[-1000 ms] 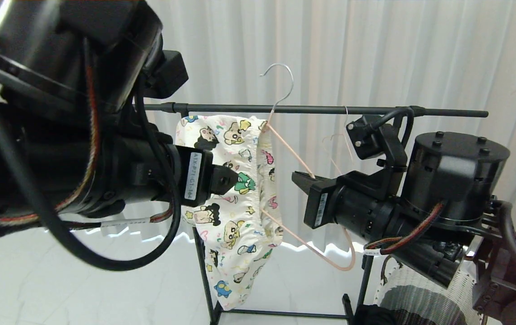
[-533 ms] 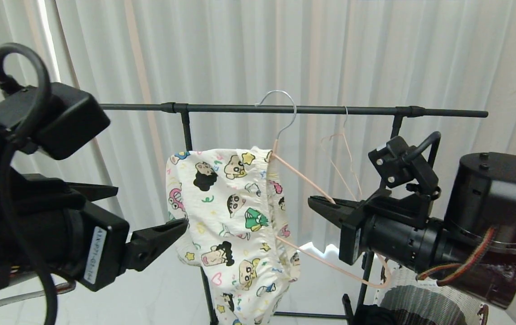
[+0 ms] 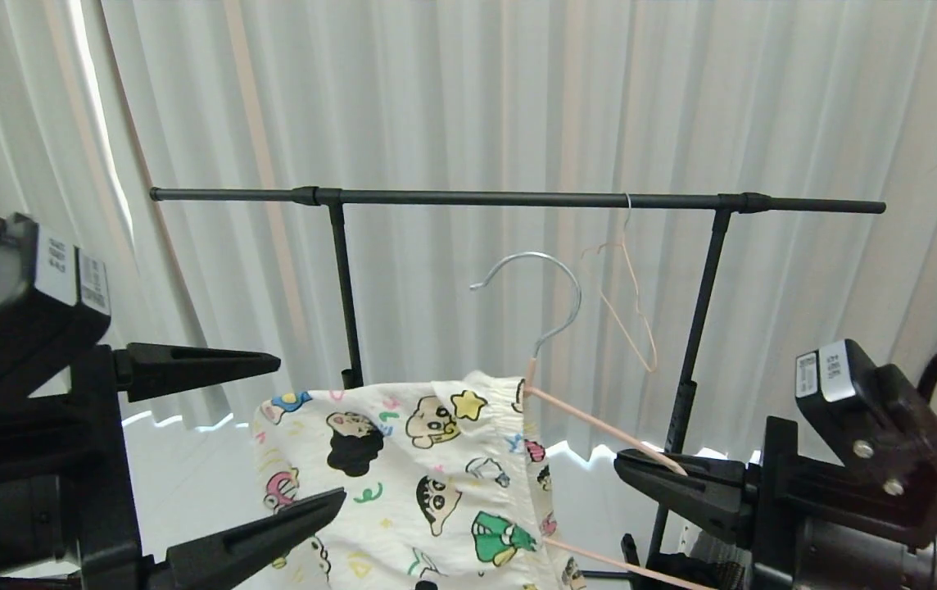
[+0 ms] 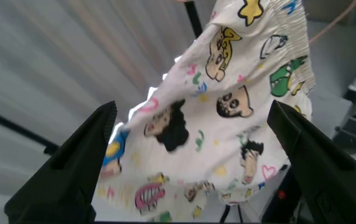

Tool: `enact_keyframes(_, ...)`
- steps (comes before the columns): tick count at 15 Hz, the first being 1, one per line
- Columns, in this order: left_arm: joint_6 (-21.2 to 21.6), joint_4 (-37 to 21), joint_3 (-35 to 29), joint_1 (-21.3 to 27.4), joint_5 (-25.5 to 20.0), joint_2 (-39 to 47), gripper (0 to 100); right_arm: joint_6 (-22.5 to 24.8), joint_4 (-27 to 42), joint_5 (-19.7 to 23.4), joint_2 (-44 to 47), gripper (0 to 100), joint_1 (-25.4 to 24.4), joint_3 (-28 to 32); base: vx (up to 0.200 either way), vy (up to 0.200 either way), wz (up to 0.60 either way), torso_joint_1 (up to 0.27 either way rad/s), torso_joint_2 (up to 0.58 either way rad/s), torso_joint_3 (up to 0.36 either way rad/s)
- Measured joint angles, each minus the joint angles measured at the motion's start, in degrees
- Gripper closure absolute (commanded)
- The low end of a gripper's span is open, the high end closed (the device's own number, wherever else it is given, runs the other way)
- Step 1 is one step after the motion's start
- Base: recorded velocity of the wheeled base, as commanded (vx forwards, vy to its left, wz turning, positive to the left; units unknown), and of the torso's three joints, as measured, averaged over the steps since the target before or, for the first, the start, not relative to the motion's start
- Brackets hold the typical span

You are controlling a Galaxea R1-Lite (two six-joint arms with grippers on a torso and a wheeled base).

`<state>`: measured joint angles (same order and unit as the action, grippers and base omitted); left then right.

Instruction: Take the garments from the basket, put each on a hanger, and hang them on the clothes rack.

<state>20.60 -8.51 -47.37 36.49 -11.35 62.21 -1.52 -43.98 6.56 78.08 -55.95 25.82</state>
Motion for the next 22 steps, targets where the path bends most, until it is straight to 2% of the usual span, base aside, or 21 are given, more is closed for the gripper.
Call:
enact_keyframes(3,5.8,0.3,0.6,-0.7,-6.9,3.1,0,1.2,0.0,0.0,-1.8,100,-4.1,-1.3,0.000,0.000,0.00,0.000,0.00,0.000)
enact_keyframes(5,7.5,0.4,0.9,-0.7,-8.6,5.4,0,2.9,0.0,-0.1,-2.2,100,-6.2,-2.6,0.000,0.000,0.00,0.000,0.00,0.000)
enact_keyframes(11,10.1,0.4,5.1,0.2,-11.5,7.4,0,3.2,0.1,-0.3,-2.5,100,-8.7,-3.0,0.000,0.000,0.00,0.000,0.00,0.000)
enact_keyframes(12,10.2,0.4,5.3,0.3,-11.5,7.5,100,3.2,0.1,-0.4,-2.5,100,-9.2,-3.0,0.000,0.000,0.00,0.000,0.00,0.000)
enact_keyframes(18,10.3,0.5,6.4,1.2,-11.5,7.5,100,3.2,0.1,-2.4,-2.8,100,-10.3,-3.1,0.000,0.000,0.00,0.000,0.00,0.000)
enact_keyframes(19,10.3,0.5,6.4,1.3,-11.5,7.6,100,3.2,0.1,-2.9,-2.8,0,-10.3,-3.1,0.000,0.000,0.00,0.000,0.00,0.000)
enact_keyframes(22,9.9,0.4,6.7,1.2,-11.2,7.8,100,3.1,-0.1,-4.4,-3.2,0,-10.4,-3.3,0.000,0.000,0.00,0.000,0.00,0.000)
